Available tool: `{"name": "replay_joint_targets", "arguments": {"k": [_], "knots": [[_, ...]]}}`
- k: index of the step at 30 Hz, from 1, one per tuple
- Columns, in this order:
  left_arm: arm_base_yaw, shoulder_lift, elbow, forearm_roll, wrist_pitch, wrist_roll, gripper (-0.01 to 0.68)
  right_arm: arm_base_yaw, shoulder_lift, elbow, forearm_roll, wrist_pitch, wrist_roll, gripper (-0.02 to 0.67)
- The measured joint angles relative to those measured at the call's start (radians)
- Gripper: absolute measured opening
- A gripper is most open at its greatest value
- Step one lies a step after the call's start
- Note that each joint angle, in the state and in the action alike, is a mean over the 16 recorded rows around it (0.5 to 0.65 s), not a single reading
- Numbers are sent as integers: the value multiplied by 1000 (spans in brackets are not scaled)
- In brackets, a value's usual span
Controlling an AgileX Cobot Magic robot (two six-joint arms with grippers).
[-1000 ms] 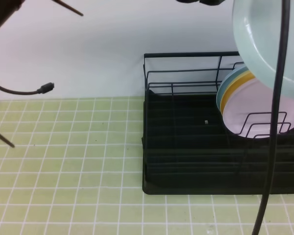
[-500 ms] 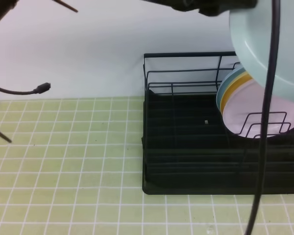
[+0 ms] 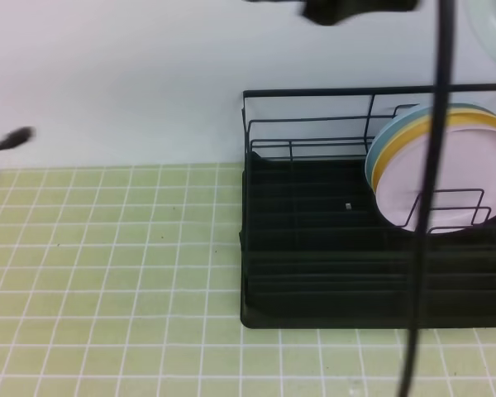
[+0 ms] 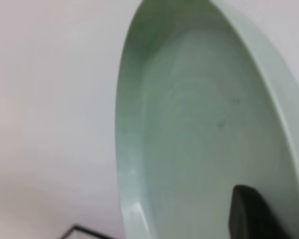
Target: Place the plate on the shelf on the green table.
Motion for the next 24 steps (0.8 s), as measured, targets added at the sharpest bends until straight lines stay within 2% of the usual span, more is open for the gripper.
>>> {"name": "replay_joint_targets", "arguments": {"k": [7, 12, 18, 24], "knots": [[0, -128, 20, 255, 118, -91, 153, 8, 109, -93, -236, 69, 46, -4], [0, -261, 109, 428, 176, -162, 42, 13, 173, -140, -464, 135, 110, -4], [0, -492, 336, 547, 127, -241, 3, 13, 231, -186, -718, 215, 162, -4], [0, -788, 675, 577, -86, -290, -1, 13, 293, -234, -922, 274, 168, -4]]}}
